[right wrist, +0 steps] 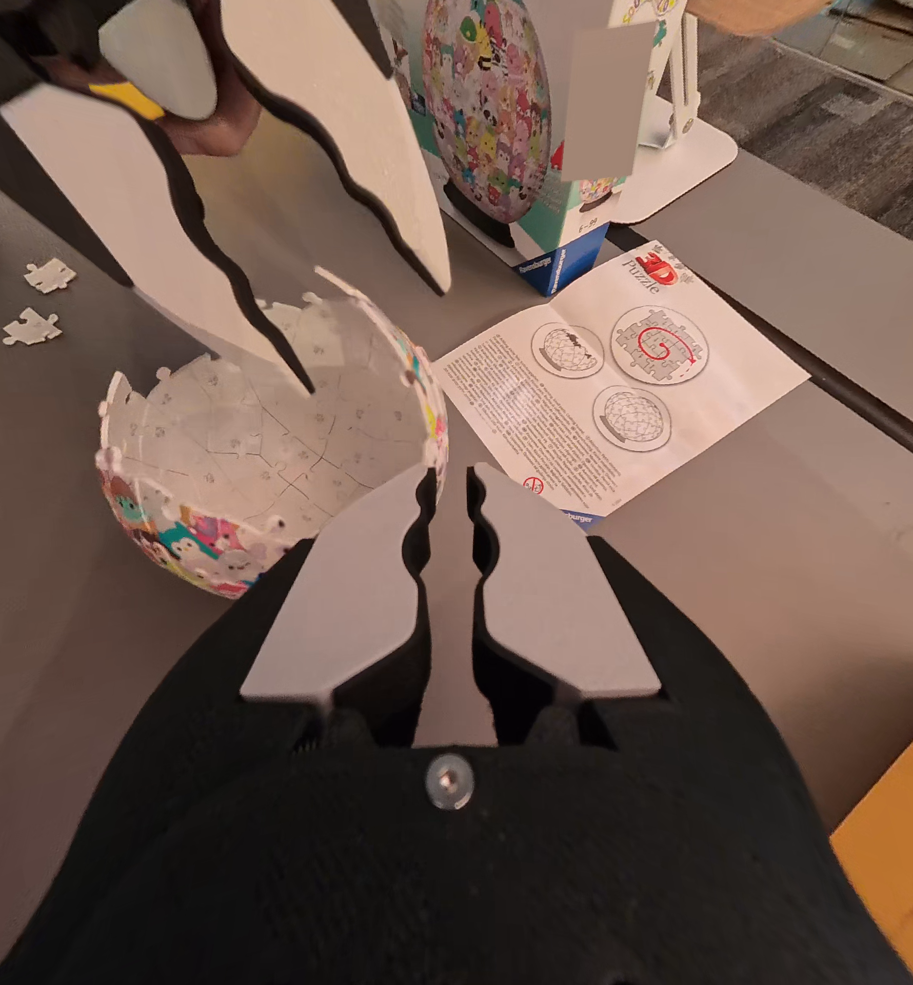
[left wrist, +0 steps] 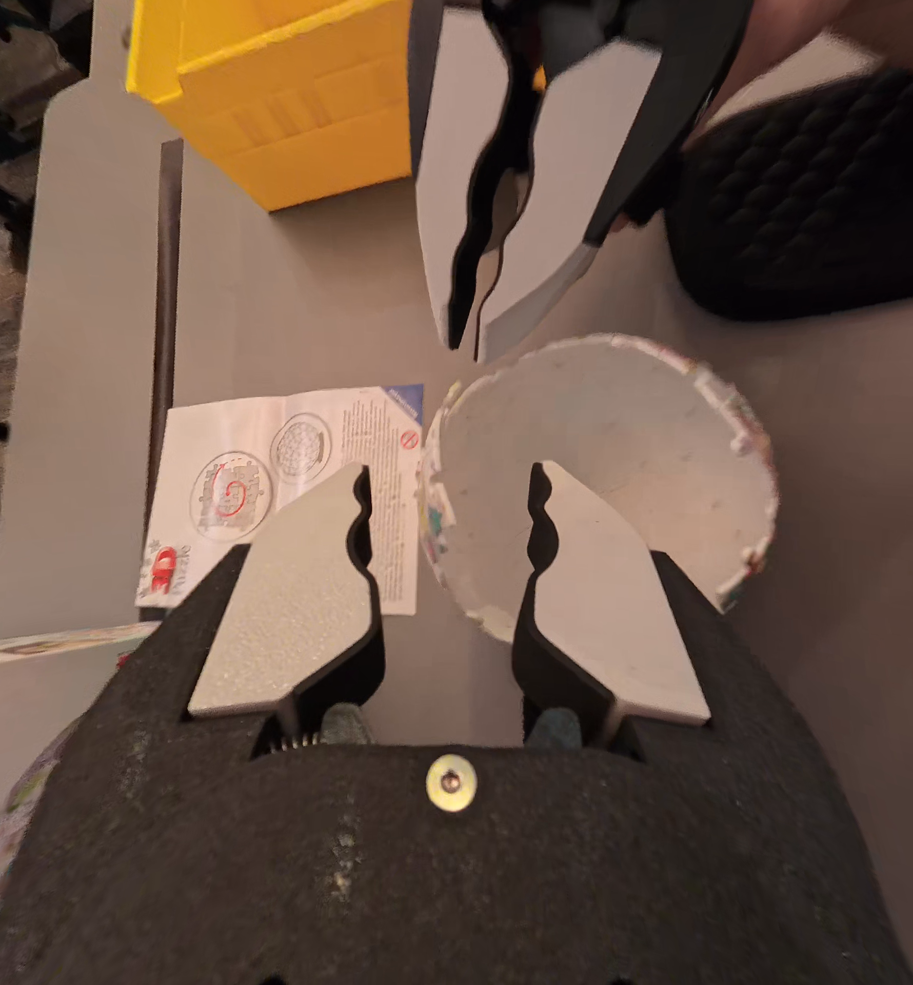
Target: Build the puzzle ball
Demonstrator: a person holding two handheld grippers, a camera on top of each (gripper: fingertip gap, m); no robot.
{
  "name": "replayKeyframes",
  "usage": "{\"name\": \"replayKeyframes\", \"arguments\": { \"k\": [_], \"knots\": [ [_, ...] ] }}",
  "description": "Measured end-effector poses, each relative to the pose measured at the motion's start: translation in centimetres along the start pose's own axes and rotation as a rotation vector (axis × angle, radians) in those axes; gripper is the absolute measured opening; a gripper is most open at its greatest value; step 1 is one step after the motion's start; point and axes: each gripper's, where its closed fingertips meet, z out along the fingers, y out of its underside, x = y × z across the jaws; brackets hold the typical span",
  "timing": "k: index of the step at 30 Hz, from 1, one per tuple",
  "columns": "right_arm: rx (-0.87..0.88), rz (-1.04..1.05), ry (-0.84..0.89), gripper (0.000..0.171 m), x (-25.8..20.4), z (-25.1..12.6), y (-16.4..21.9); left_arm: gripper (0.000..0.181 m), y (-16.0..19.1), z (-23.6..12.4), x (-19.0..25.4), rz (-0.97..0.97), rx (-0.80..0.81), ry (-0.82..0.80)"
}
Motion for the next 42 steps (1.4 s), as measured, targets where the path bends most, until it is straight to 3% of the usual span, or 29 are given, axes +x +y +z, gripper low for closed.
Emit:
{"name": "replayKeyframes", "arguments": {
  "k": [5,9,15,21,26,42],
  "knots": [
    [0.033,0.017,-0.005,0.012,0.2,0.0,-0.1,0.054,-3.3,-2.4,-0.8,-0.165,0.218,0.069],
    [0.047,0.02,-0.003,0.011,0.4,-0.2,-0.2,0.045,-5.1,-4.4,-2.0,-0.185,0.279,0.038],
    [0.073,0.019,-0.003,0.012,0.4,-0.9,-0.2,0.035,-4.2,-4.3,-2.5,-0.02,0.042,-0.019],
    [0.125,0.005,-0.023,0.017,-0.8,-1.8,1.3,0.028,-3.5,-1.8,-1.1,0.386,-0.292,-0.003],
    [0.082,-0.026,-0.01,0.024,-1.2,-1.0,3.6,0.027,-2.0,0.9,0.5,0.617,-0.488,0.051],
    [0.214,0.086,0.05,0.024,0.9,-2.3,2.7,0.014,-0.7,3.2,0.1,0.852,-0.571,-0.031]
  ]
}}
